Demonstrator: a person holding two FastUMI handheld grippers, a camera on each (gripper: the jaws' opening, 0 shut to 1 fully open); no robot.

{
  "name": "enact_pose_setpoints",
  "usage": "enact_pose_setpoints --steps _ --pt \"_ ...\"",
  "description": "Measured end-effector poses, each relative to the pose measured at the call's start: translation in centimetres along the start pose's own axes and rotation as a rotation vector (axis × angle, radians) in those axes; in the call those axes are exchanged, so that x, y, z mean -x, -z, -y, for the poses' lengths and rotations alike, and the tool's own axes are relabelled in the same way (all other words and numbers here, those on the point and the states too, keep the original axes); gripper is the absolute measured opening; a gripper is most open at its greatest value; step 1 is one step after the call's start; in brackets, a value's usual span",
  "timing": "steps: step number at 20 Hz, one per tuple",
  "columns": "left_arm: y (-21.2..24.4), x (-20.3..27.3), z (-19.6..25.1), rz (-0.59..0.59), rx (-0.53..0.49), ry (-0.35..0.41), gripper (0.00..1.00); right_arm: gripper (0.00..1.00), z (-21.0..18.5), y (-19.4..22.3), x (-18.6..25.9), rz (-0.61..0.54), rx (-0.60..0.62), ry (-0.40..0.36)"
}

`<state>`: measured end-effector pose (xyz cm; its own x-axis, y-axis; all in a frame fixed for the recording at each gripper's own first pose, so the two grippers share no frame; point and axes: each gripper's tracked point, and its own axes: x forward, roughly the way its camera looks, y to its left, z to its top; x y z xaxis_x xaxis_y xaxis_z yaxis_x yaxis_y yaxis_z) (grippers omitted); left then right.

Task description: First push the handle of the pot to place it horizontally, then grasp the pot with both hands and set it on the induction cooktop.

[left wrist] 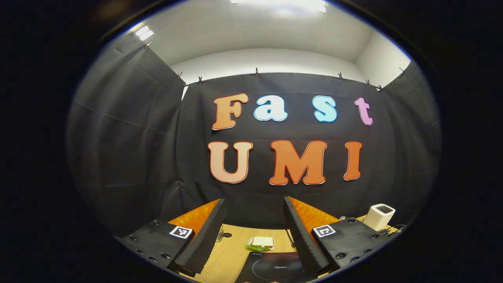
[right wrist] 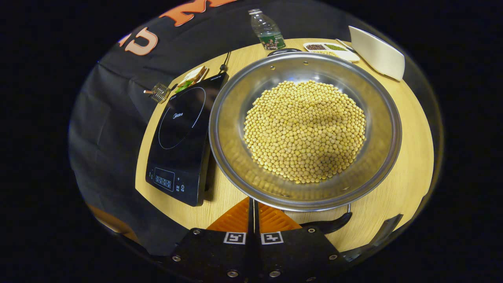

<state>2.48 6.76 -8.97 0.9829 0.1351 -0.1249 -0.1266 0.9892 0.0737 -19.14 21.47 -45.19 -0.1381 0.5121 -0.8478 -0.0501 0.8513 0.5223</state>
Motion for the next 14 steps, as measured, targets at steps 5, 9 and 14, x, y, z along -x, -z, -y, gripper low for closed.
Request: enact_pose_setpoints --steps 5,9,14 --pt "0.3 -0.2 0.6 -0.002 0.006 0.009 0.96 0.0 2.5 -0.6 0.3 0.019 -0.025 0.038" --pt "1.1 -0.8 0.8 -0.023 0.015 0.01 0.98 0.0 4.5 -0.9 1.0 0.025 -0.052 0.062" --pt "1.6 -1.4 0.3 -0.03 0.023 0.0 0.98 0.0 7.2 -1.3 1.6 0.036 -0.092 0.086"
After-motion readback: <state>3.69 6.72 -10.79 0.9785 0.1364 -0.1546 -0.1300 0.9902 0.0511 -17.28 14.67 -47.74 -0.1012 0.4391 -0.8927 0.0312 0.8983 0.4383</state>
